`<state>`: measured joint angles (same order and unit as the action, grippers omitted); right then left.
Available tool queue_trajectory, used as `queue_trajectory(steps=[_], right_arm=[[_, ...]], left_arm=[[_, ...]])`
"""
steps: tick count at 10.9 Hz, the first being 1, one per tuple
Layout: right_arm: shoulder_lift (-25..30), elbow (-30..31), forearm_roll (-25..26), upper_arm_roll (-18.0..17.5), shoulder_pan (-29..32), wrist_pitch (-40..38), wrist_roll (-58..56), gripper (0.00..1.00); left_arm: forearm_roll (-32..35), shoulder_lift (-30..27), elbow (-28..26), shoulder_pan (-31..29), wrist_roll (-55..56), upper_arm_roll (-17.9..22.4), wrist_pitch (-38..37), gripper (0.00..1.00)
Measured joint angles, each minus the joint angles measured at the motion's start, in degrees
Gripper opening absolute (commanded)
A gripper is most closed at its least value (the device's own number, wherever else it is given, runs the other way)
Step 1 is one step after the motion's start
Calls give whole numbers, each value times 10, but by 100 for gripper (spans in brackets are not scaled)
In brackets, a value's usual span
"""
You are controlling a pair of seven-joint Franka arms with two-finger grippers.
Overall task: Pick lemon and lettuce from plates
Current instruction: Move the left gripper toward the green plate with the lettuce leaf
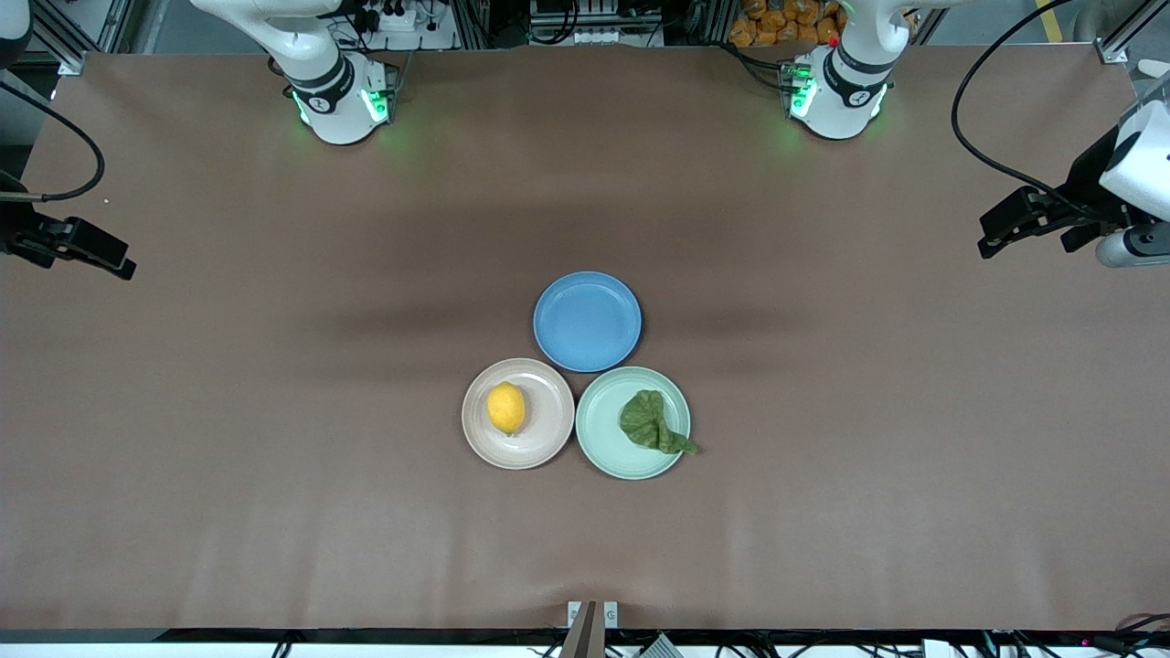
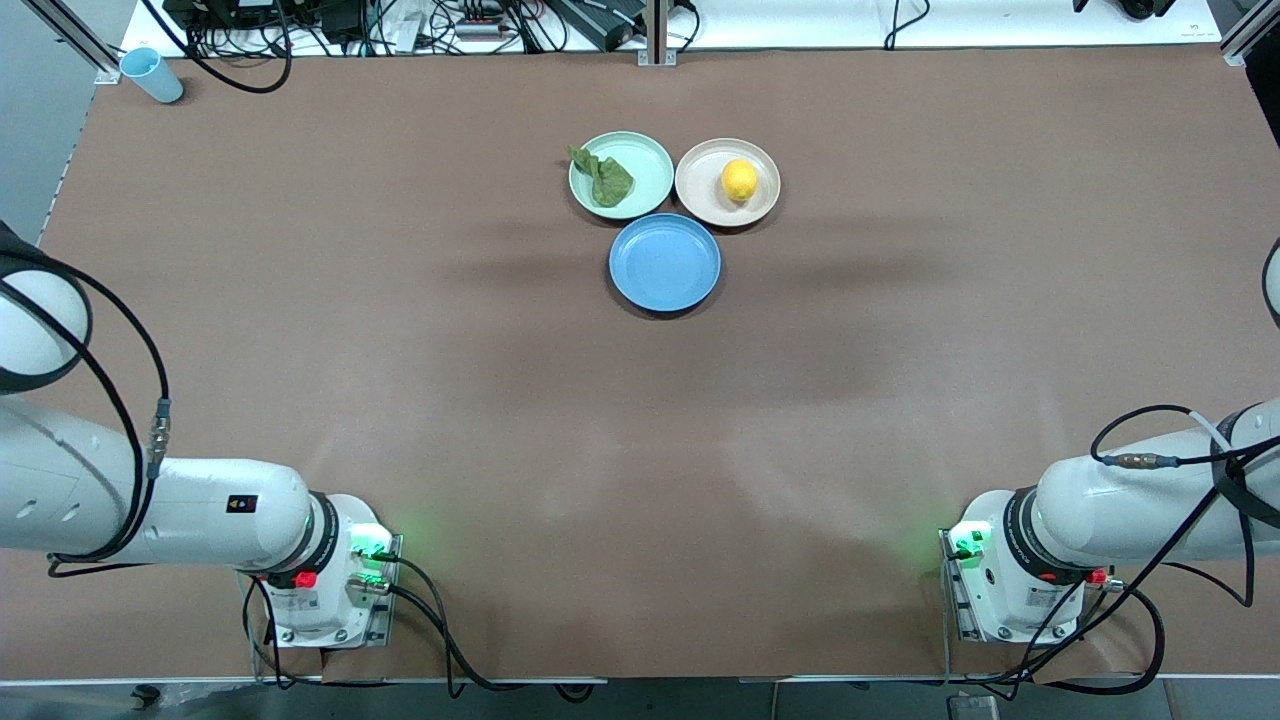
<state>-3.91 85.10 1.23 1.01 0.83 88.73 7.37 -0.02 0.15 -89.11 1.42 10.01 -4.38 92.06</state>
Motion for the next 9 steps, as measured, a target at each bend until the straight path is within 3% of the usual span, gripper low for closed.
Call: queue_trajectory(steps=[5,9], right_arm=[[0,0,0,0,0,-3,0,100],[-1,0,0,0,0,-5,0,100]], left_arm=[[0,4,-1,0,0,0,0,100],[0,45,-5,9,-1,-7,35,100]])
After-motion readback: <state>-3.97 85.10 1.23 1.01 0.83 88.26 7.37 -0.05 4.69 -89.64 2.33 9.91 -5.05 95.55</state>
